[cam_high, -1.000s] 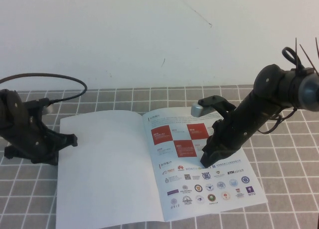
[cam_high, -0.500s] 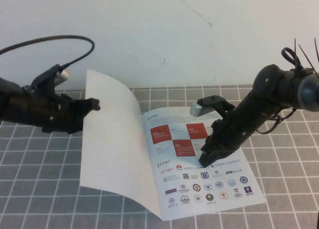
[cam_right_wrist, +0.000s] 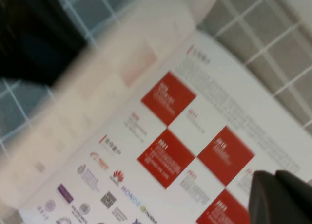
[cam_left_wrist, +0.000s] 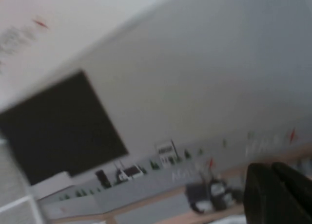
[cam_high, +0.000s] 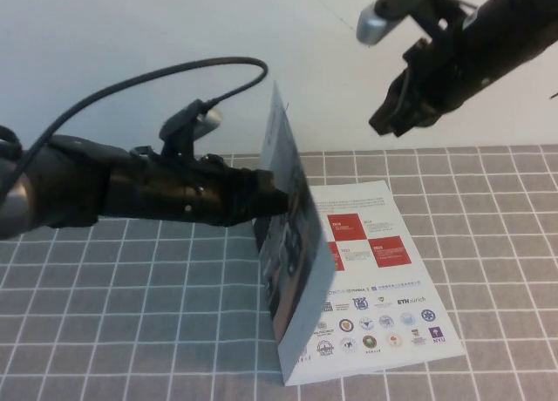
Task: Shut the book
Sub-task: 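Close the open booklet and leave it lying on the table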
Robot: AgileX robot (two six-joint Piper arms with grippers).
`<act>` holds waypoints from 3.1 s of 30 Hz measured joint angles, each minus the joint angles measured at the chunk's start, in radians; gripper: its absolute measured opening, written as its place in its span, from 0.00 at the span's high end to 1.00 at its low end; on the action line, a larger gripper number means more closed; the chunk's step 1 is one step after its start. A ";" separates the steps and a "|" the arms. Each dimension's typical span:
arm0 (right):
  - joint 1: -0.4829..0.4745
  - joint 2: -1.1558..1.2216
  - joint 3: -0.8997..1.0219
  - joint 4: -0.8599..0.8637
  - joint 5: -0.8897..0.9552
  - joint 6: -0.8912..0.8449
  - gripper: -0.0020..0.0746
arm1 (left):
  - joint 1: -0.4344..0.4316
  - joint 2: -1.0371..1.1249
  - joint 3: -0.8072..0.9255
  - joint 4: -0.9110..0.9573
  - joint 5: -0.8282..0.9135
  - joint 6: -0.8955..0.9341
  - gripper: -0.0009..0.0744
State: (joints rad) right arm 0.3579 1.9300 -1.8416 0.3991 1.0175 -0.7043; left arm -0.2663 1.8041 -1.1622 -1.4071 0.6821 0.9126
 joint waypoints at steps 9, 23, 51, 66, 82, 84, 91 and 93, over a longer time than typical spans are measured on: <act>0.000 -0.055 -0.054 -0.004 0.069 0.002 0.98 | -0.143 0.083 0.000 -0.006 -0.162 0.022 0.99; 0.000 0.316 -0.054 0.047 0.145 0.041 0.98 | 0.005 -0.070 0.000 0.204 -0.128 -0.065 0.99; -0.425 -0.315 0.003 -0.050 0.204 0.014 0.98 | 0.017 -1.020 0.309 1.778 -0.047 -1.176 0.99; -0.432 -1.095 0.800 -0.100 -0.190 -0.051 0.98 | 0.017 -1.456 0.830 1.792 -0.402 -1.189 0.99; -0.432 -1.657 1.364 -0.100 -0.388 0.048 0.98 | 0.017 -1.468 0.855 1.792 -0.422 -1.213 0.99; -0.432 -1.661 1.398 -0.100 -0.393 0.048 0.98 | 0.017 -1.468 0.871 1.792 -0.440 -1.214 0.99; -0.432 -1.661 1.459 -0.086 -0.387 0.048 0.98 | 0.017 -1.468 0.939 1.794 -0.559 -1.218 0.99; -0.432 -1.661 1.461 -0.076 -0.366 0.050 0.98 | 0.017 -1.468 0.941 1.796 -0.570 -1.216 0.99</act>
State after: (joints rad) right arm -0.0738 0.2688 -0.3802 0.3233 0.6515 -0.6543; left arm -0.2490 0.3365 -0.2211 0.3890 0.1123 -0.3037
